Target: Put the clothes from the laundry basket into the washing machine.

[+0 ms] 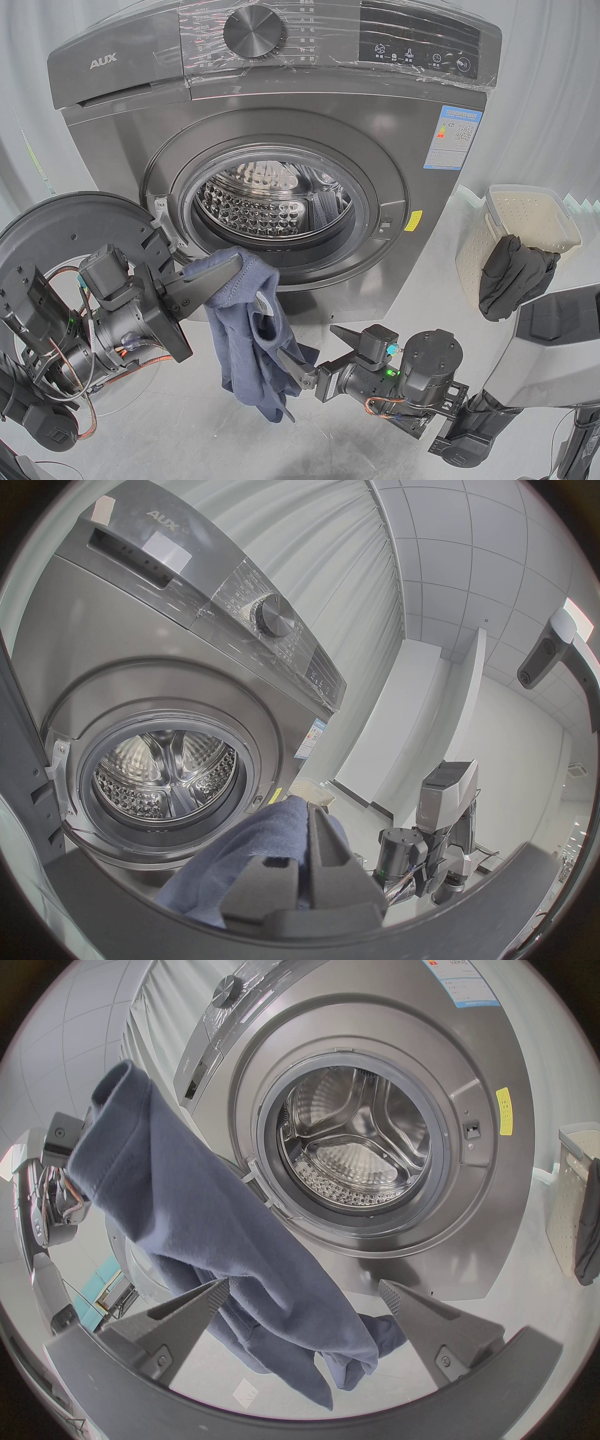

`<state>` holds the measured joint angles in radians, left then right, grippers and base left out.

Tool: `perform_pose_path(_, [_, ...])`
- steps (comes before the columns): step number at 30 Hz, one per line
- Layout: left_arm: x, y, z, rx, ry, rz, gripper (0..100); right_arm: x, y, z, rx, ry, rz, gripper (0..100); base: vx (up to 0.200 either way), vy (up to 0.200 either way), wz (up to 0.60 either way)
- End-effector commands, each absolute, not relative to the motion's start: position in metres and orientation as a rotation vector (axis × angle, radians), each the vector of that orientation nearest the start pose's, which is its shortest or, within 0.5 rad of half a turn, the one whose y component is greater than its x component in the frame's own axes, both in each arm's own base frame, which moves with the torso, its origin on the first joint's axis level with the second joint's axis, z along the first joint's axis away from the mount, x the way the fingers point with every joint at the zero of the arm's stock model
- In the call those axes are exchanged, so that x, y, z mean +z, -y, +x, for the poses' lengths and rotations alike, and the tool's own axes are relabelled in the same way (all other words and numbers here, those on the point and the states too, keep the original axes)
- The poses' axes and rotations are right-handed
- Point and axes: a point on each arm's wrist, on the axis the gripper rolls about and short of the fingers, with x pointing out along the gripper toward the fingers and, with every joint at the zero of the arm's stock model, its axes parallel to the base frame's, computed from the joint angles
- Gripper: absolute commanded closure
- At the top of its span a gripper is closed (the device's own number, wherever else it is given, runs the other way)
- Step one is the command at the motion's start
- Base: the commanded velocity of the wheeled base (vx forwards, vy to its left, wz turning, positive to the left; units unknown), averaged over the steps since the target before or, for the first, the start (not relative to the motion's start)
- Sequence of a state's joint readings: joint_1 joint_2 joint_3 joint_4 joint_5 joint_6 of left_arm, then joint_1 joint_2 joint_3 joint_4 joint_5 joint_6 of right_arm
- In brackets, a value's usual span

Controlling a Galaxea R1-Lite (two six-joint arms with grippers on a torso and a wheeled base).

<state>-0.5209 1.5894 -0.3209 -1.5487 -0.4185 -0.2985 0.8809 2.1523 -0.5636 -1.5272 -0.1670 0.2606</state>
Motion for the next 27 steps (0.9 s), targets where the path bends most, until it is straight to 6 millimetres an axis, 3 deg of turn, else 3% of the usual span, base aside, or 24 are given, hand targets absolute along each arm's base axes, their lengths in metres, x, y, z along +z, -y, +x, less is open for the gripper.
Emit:
perform_pose_path(1, [0.184,0.12,0.192,-0.969,0.152,-0.29,100,0.053,-0.262,0.22,0.699,-0.186,0.195,0,0.0,0.0,0.0])
perform_pose_path(9, [0.184,0.12,0.192,-0.968,0.151,-0.292,100,0.056,-0.266,0.225,0.7,-0.164,0.207,0,0.0,0.0,0.0])
perform_pose_path(15, [0.182,0.12,0.191,-0.967,0.138,-0.296,100,0.08,-0.264,0.237,0.681,-0.073,0.251,0,0.0,0.0,0.0])
perform_pose_path(21, [0.18,0.12,0.192,-0.968,0.13,-0.296,100,0.111,-0.258,0.234,0.692,0.01,0.288,0,0.0,0.0,0.0])
perform_pose_path(27, [0.181,0.12,0.192,-0.967,0.131,-0.297,100,0.114,-0.253,0.23,0.71,0.005,0.286,0,0.0,0.0,0.0])
